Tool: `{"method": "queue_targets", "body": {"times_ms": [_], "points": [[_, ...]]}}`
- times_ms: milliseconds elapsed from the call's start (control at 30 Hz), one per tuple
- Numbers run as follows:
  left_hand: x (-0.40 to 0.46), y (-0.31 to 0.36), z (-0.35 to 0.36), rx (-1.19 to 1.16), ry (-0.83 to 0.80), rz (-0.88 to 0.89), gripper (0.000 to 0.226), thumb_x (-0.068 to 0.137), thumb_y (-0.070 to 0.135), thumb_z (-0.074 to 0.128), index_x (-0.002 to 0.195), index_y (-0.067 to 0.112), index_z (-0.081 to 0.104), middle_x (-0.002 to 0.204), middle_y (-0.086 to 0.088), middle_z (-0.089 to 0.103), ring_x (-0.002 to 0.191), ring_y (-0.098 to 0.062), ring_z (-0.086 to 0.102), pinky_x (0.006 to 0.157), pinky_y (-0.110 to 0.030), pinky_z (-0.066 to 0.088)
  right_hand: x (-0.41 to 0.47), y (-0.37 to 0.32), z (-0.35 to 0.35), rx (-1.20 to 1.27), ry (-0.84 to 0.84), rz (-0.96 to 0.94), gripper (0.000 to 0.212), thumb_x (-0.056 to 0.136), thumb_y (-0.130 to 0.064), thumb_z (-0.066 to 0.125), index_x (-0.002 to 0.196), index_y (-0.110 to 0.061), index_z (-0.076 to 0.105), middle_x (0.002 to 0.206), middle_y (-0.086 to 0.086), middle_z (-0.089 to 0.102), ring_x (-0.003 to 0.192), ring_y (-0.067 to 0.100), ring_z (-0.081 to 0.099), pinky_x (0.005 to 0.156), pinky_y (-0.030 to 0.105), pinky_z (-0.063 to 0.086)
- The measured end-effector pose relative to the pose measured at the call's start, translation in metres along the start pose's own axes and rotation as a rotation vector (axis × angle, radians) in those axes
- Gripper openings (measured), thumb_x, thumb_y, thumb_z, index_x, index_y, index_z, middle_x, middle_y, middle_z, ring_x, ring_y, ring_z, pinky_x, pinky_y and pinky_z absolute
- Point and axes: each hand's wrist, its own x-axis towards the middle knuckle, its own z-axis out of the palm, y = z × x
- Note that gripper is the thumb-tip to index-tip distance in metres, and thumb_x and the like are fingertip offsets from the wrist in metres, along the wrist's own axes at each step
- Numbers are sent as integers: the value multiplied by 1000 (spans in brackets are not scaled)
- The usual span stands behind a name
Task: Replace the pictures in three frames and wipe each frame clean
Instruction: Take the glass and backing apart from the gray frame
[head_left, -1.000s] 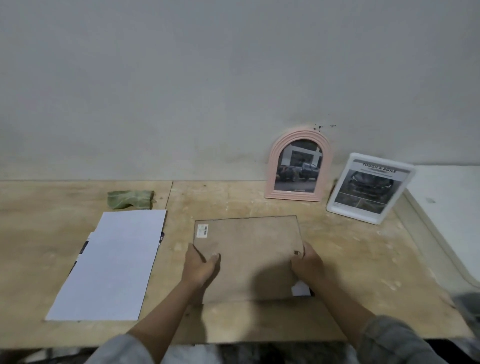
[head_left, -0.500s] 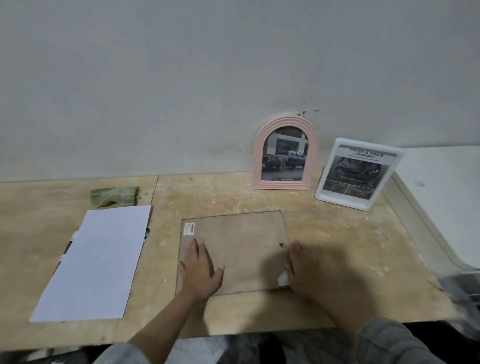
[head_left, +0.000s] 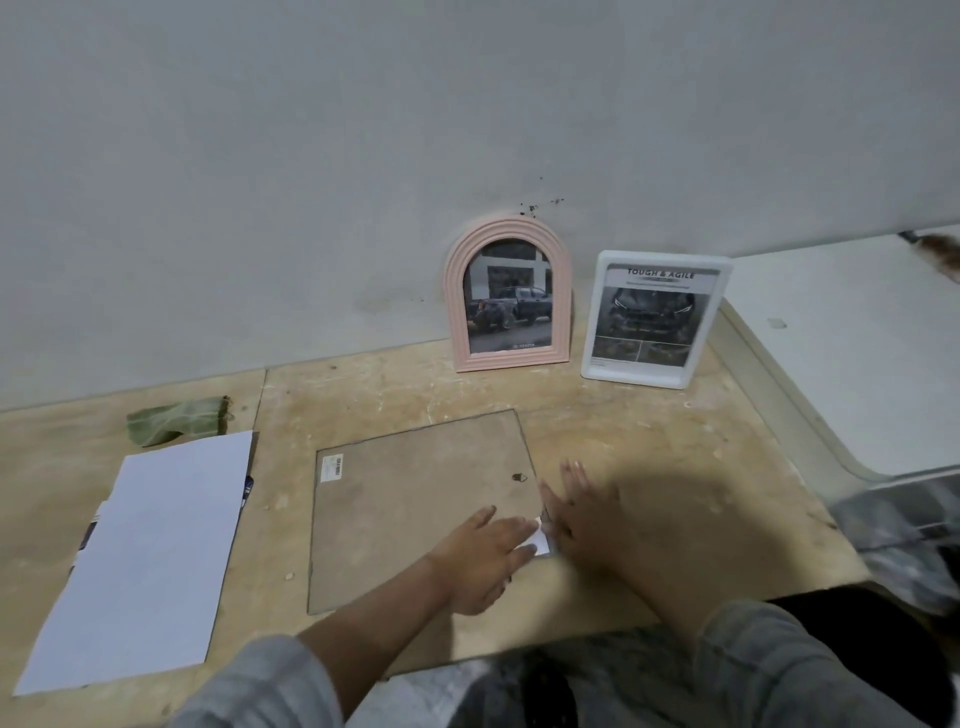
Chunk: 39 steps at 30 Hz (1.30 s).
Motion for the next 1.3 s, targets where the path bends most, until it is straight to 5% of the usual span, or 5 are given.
{"method": "queue_targets", "body": {"times_ms": [200, 633, 900, 1100, 1300], "points": [[-1, -11, -26, 150, -156, 99, 61, 88, 26, 51, 145, 12, 32, 159, -11, 13, 146, -29, 13, 117, -47, 4, 0, 5, 7, -9, 76, 1, 64, 95, -55, 26, 149, -30, 4, 157, 15, -3, 145, 33, -2, 106, 66, 13], [10, -20, -41, 438, -385, 119, 67, 93, 25, 51, 149, 28, 14, 160, 6, -7, 147, -25, -3, 115, -53, -4, 1, 6, 13, 130, 176, -5, 79, 75, -64, 4, 147, -35, 19, 157, 16, 11, 145, 32, 5, 104, 65, 14], [19, -34, -5, 550, -213, 102, 76, 49, 52, 82, 110, 35, 39, 124, 13, 57, 115, -17, 54, 98, -47, 45, 2, 4, 12, 100, 124, 23, 69, 81, -62, 16, 143, -36, 28, 152, 18, 26, 142, 35, 20, 98, 67, 24], [25, -33, 15, 551, -47, -171, 34, 96, 46, 1, 112, 43, 31, 119, 33, 41, 112, 8, 29, 116, -40, 8, 2, 4, 14, 91, 160, -1, 77, 76, -64, 4, 146, -37, 18, 156, 15, 13, 144, 33, 10, 102, 66, 16], [14, -21, -11, 601, -244, 126, 62, 84, 31, 65, 135, 30, 29, 150, -3, 28, 137, -25, 31, 112, -58, 17, 3, 2, 12, 71, 127, 4, 82, 71, -65, -4, 147, -38, 10, 158, 13, 5, 145, 32, 4, 104, 66, 12]]}}
